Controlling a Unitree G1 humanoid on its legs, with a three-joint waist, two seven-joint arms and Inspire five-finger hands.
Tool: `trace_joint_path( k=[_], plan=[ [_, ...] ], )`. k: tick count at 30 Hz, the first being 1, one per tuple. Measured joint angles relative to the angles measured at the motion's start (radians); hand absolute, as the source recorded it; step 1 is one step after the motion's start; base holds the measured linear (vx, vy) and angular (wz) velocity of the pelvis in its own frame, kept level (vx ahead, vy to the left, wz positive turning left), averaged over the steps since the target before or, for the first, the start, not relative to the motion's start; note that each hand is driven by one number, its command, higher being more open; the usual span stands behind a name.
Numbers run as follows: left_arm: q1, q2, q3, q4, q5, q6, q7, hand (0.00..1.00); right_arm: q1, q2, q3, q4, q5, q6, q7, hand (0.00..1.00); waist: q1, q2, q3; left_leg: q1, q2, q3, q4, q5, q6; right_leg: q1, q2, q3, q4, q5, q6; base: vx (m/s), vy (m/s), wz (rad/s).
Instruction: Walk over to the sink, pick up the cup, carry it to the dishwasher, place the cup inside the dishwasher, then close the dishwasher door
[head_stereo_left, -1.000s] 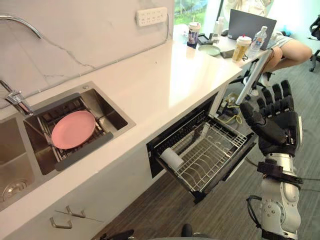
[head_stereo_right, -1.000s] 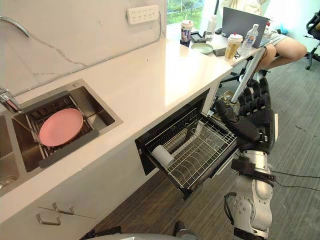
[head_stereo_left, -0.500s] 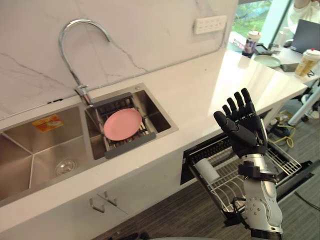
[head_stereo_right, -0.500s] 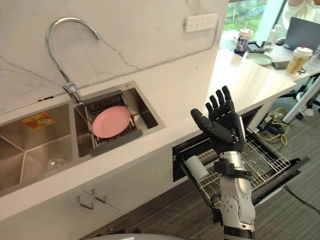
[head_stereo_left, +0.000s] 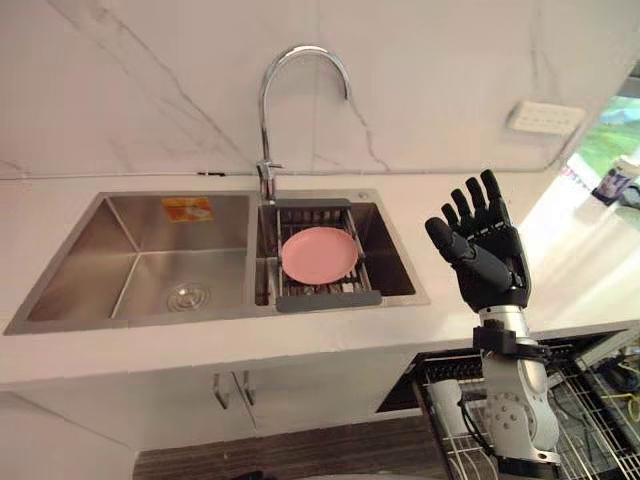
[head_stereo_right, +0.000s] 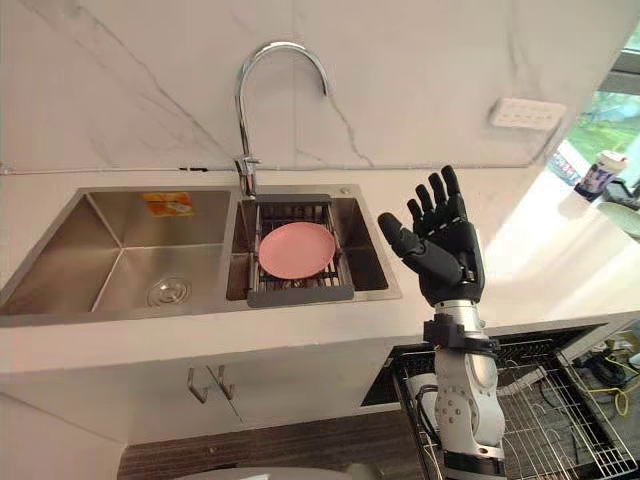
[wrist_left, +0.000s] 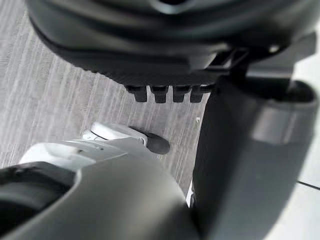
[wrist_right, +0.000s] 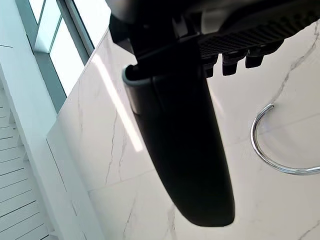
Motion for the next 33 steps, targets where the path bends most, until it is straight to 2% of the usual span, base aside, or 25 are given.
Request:
trace_joint_path(
  k=[4, 5, 12, 16, 19, 20, 22, 24, 26, 27, 28, 29, 30, 31, 32, 33],
  plan=[
    [0.006, -0.005, 0.014, 0.006, 0.006, -0.018, 0.002, 1.0, 0.0, -0.003, -0.017, 0.006, 0.0, -0.009, -0.02, 1.0, -0.003, 0.003, 0.002, 0.014, 0.019, -0.001, 0.0, -0.012, -0.013, 0.049, 0.022, -0.014, -0.058, 0.013, -0.005, 0.06, -0.053, 0.03],
    [0.007, -0.021, 0.019, 0.012, 0.043, -0.062, 0.01, 1.0, 0.012, -0.001, -0.016, 0.056, -0.001, -0.008, -0.005, 1.0, -0.017, 0.039, 0.014, 0.027, -0.005, 0.057, 0.0, -0.044, 0.0, 0.103, -0.006, -0.012, -0.14, 0.044, 0.021, 0.0, 0.0, 0.0],
    [0.007, -0.021, 0.018, 0.012, 0.038, -0.063, 0.005, 1.0, 0.017, -0.001, -0.016, 0.056, 0.0, -0.008, -0.005, 1.0, -0.017, 0.04, 0.014, 0.022, -0.005, 0.057, 0.0, -0.045, -0.001, 0.103, -0.005, -0.015, -0.149, 0.045, 0.023, 0.0, 0.0, 0.0],
    [0.02, -0.017, -0.008, 0.015, -0.043, -0.078, -0.041, 1.0, 0.038, 0.0, -0.016, 0.07, 0.031, -0.003, -0.012, 1.0, -0.015, 0.04, 0.014, 0.017, -0.004, 0.063, 0.0, -0.047, -0.002, 0.103, -0.005, -0.018, -0.159, 0.047, 0.025, 0.0, 0.0, 0.0],
    [0.028, -0.011, -0.03, 0.018, -0.099, -0.094, -0.083, 1.0, 0.05, 0.004, -0.022, 0.095, 0.083, 0.006, -0.058, 1.0, -0.014, 0.044, 0.015, 0.012, 0.014, 0.174, 0.001, -0.045, -0.004, 0.103, -0.013, -0.044, -0.158, 0.047, 0.026, 0.0, 0.002, 0.12],
    [0.03, -0.009, -0.051, 0.018, -0.121, -0.107, -0.101, 1.0, 0.061, 0.009, -0.032, 0.097, 0.081, 0.006, -0.082, 1.0, -0.013, 0.048, 0.017, 0.005, 0.017, 0.205, 0.002, -0.045, -0.004, 0.093, -0.023, -0.075, -0.138, 0.045, 0.029, 0.01, 0.011, 0.34],
    [0.032, -0.011, -0.064, 0.018, -0.156, -0.121, -0.126, 1.0, 0.068, 0.014, -0.05, 0.102, 0.076, 0.005, -0.121, 1.0, -0.011, 0.058, 0.02, -0.005, 0.016, 0.208, 0.002, -0.046, -0.003, 0.062, -0.038, -0.1, -0.079, 0.038, 0.035, 0.0, 0.029, 0.25],
    [0.04, -0.011, -0.093, 0.019, -0.201, -0.128, -0.149, 1.0, 0.067, 0.017, -0.067, 0.125, 0.06, 0.004, -0.162, 1.0, -0.002, 0.071, 0.029, -0.001, 0.014, 0.203, 0.002, -0.048, 0.003, -0.016, -0.073, -0.149, 0.101, 0.019, 0.03, 0.0, 0.053, 0.15],
    [0.055, -0.005, -0.098, 0.023, -0.247, -0.131, -0.151, 1.0, 0.068, 0.02, -0.068, 0.126, 0.024, -0.007, -0.191, 1.0, -0.007, 0.063, 0.035, 0.021, -0.011, 0.178, 0.006, -0.045, 0.024, -0.081, -0.135, -0.163, 0.299, 0.012, 0.018, 0.02, 0.053, 0.31],
    [0.055, -0.004, -0.097, 0.026, -0.259, -0.129, -0.147, 1.0, 0.068, 0.02, -0.073, 0.126, 0.02, -0.011, -0.192, 1.0, -0.009, 0.061, 0.036, 0.029, -0.016, 0.164, 0.006, -0.045, 0.03, -0.082, -0.147, -0.162, 0.323, 0.014, 0.015, 0.07, 0.026, 0.36],
    [0.056, -0.005, -0.095, 0.028, -0.274, -0.123, -0.139, 1.0, 0.068, 0.02, -0.08, 0.126, 0.021, -0.013, -0.192, 1.0, -0.012, 0.069, 0.041, 0.044, -0.016, 0.148, 0.008, -0.056, 0.048, -0.097, -0.153, -0.151, 0.36, -0.012, -0.011, 0.08, 0.007, 0.31],
    [0.059, -0.003, -0.082, 0.033, -0.275, -0.116, -0.136, 1.0, 0.068, 0.021, -0.08, 0.125, 0.021, -0.013, -0.187, 1.0, -0.012, 0.072, 0.043, 0.043, -0.005, 0.141, 0.021, -0.064, 0.046, -0.098, -0.135, -0.138, 0.313, -0.05, -0.012, 0.07, 0.006, 0.24],
    [0.058, -0.001, -0.072, 0.037, -0.274, -0.112, -0.137, 1.0, 0.068, 0.021, -0.079, 0.123, 0.018, -0.013, -0.185, 1.0, -0.011, 0.069, 0.043, 0.036, -0.001, 0.141, 0.03, -0.07, 0.043, -0.095, -0.122, -0.131, 0.265, -0.049, -0.011, 0.02, -0.01, 0.19],
    [0.055, 0.004, -0.047, 0.035, -0.273, -0.096, -0.141, 1.0, 0.068, 0.021, -0.077, 0.12, -0.003, -0.017, -0.181, 1.0, -0.011, 0.052, 0.05, 0.028, -0.001, 0.138, 0.044, -0.071, 0.034, -0.072, -0.1, -0.123, 0.146, 0.002, -0.013, -0.01, -0.026, 0.14],
    [0.054, 0.011, -0.041, 0.033, -0.272, -0.092, -0.142, 1.0, 0.068, 0.021, -0.077, 0.12, -0.012, -0.019, -0.181, 1.0, -0.011, 0.037, 0.053, 0.028, -0.007, 0.136, 0.044, -0.074, 0.025, -0.06, -0.098, -0.12, 0.098, 0.057, -0.008, 0.0, -0.098, 0.12],
    [0.054, 0.017, -0.028, 0.034, -0.27, -0.084, -0.143, 1.0, 0.069, 0.02, -0.076, 0.121, -0.021, -0.019, -0.182, 1.0, -0.006, 0.012, 0.042, 0.028, -0.012, 0.138, 0.04, -0.086, 0.018, -0.033, -0.097, -0.125, 0.028, 0.075, 0.013, 0.05, -0.156, -0.05]
  ],
)
